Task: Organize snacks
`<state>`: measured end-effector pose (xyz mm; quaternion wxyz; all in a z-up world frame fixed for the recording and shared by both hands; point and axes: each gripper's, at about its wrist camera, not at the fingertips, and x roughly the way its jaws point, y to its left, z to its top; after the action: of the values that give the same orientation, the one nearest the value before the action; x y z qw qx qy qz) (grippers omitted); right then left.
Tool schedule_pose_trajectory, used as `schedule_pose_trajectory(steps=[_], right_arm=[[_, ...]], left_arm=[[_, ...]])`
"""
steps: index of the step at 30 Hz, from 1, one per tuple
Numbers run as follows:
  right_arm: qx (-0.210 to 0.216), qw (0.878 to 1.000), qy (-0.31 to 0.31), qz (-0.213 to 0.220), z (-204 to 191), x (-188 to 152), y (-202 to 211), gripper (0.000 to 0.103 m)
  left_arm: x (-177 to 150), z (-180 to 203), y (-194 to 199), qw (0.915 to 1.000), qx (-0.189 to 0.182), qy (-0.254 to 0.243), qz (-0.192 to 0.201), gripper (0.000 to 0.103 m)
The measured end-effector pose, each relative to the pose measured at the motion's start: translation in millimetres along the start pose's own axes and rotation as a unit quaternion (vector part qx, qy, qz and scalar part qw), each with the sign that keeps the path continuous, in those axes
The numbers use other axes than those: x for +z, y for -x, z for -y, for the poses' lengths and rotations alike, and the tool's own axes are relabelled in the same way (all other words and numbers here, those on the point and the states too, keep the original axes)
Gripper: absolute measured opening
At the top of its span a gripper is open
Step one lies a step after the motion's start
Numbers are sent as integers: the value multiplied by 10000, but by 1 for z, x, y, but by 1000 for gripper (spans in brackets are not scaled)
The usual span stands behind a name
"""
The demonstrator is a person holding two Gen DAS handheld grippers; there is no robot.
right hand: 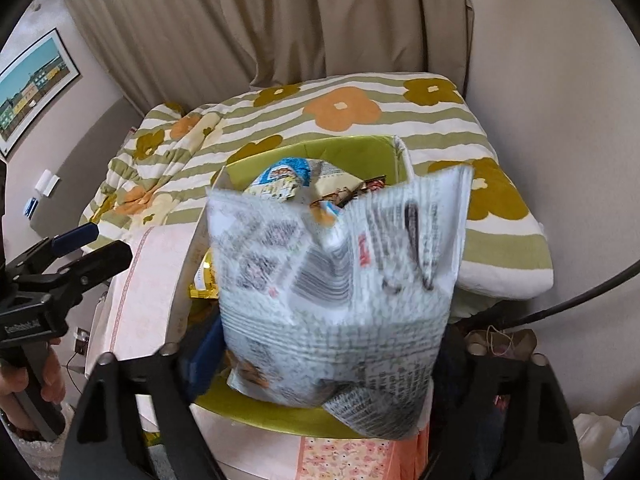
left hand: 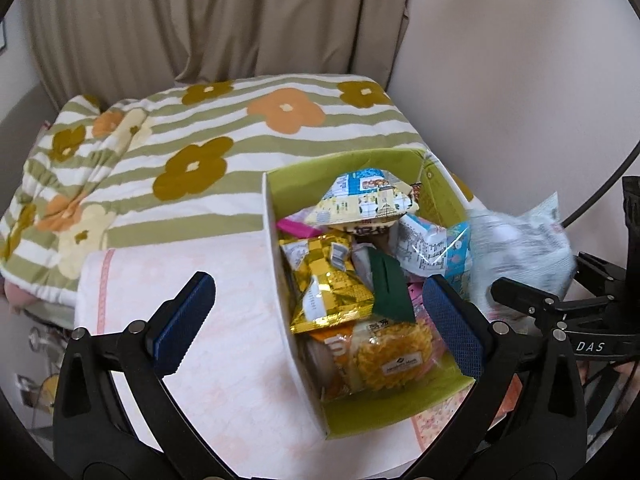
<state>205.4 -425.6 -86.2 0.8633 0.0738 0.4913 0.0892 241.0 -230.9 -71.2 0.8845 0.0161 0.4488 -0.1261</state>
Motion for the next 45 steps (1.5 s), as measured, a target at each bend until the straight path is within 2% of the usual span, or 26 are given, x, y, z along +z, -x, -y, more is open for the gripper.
schedule_pose_trajectory(steps=[7,10,14,22,27,29,32,35,45], right_arm=[[-43,9999,100,51,-3,-21,10,86],[-82,9998,195,66,-3,-28,13,86],[64,9996,207,205,-8,-33,26,86],[-119,9949,577,822,-49,-38,83,86],[-432,9851,763,1482,-87,-52,129,86],[-538,9808,698,1739,-101,-59,143,86],[-557,9785,618,1887,-118,-67,154,86],[-654,9746,572,2065,-134,-77,162,86],[-994,9660,409,2352,-163,-97,166,86]], left_arm=[[-25,3,13,9998,122,151,64,103],[-38,8,23,9994,310,129,95,103],[-50,10,46,9987,440,173,209,103],[-65,-2,124,9942,580,193,881,103],[-85,-20,182,9832,829,252,1609,103],[-92,-27,197,9793,905,237,1793,103],[-101,-40,216,9749,1007,215,1974,103],[-113,-52,227,9726,927,235,2119,103],[-133,-85,237,9738,738,291,2133,103]])
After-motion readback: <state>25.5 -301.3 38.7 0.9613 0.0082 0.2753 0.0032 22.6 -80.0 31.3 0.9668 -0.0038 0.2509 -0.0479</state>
